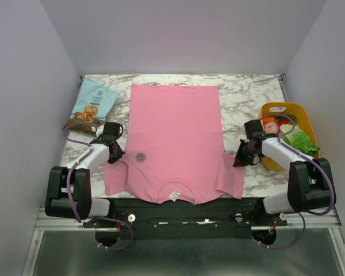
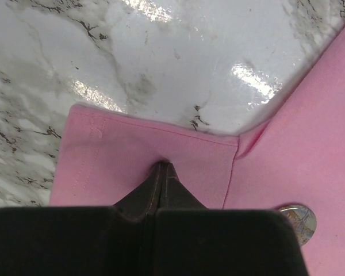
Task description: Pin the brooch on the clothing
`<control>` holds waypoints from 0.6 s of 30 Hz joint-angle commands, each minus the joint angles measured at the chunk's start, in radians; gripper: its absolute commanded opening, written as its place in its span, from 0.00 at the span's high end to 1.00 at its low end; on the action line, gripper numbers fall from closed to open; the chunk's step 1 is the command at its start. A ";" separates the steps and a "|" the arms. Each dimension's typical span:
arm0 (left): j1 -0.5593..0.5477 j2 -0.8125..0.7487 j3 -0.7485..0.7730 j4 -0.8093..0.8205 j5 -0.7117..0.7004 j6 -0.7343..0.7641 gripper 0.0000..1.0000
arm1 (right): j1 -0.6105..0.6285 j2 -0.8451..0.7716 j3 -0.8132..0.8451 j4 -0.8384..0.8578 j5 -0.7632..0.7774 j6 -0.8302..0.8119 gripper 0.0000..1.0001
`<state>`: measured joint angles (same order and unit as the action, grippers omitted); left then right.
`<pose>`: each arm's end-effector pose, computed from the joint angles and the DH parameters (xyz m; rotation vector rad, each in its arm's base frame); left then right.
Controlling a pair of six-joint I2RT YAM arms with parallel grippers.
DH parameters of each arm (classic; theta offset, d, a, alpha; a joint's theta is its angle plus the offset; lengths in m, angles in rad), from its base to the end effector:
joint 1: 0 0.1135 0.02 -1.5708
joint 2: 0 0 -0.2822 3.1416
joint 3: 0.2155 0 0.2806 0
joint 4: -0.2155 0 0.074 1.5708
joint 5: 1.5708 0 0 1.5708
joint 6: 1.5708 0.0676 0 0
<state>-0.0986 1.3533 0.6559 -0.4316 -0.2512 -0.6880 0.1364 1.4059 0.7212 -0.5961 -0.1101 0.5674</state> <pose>0.2677 -0.0096 0.1329 -0.8380 2.5034 0.0806 0.2609 0.0433 0.1297 0.5958 2.8307 0.2952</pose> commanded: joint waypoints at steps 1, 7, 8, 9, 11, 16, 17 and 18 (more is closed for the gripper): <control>-0.010 -0.023 -0.004 -0.042 -0.019 0.021 1.00 | 0.003 0.036 0.049 -0.076 0.079 -0.009 0.95; -0.026 -0.137 0.042 -0.055 0.030 0.031 1.00 | 0.026 0.119 0.087 -0.082 0.081 -0.034 0.99; -0.033 -0.157 0.060 -0.061 0.038 0.034 1.00 | 0.034 0.136 0.096 -0.087 0.099 -0.035 0.99; -0.038 -0.198 0.073 -0.064 0.043 0.039 1.00 | 0.046 0.180 0.109 -0.097 0.104 -0.035 0.99; -0.049 -0.241 0.102 -0.067 0.053 0.051 1.00 | 0.058 0.231 0.156 -0.122 0.146 -0.041 0.99; -0.058 -0.373 0.145 -0.058 0.081 0.074 1.00 | 0.091 0.306 0.248 -0.217 0.236 -0.044 0.99; -0.058 -0.384 0.154 -0.061 0.085 0.079 1.00 | 0.091 0.314 0.260 -0.225 0.253 -0.049 0.99; -0.058 -0.404 0.157 -0.059 0.089 0.085 1.00 | 0.092 0.324 0.289 -0.257 0.265 -0.052 0.99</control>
<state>-0.1528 1.0138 0.7803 -0.4938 -0.1967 -0.6388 0.2184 1.6653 0.9649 -0.7937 0.0036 0.5320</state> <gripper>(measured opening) 0.006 0.011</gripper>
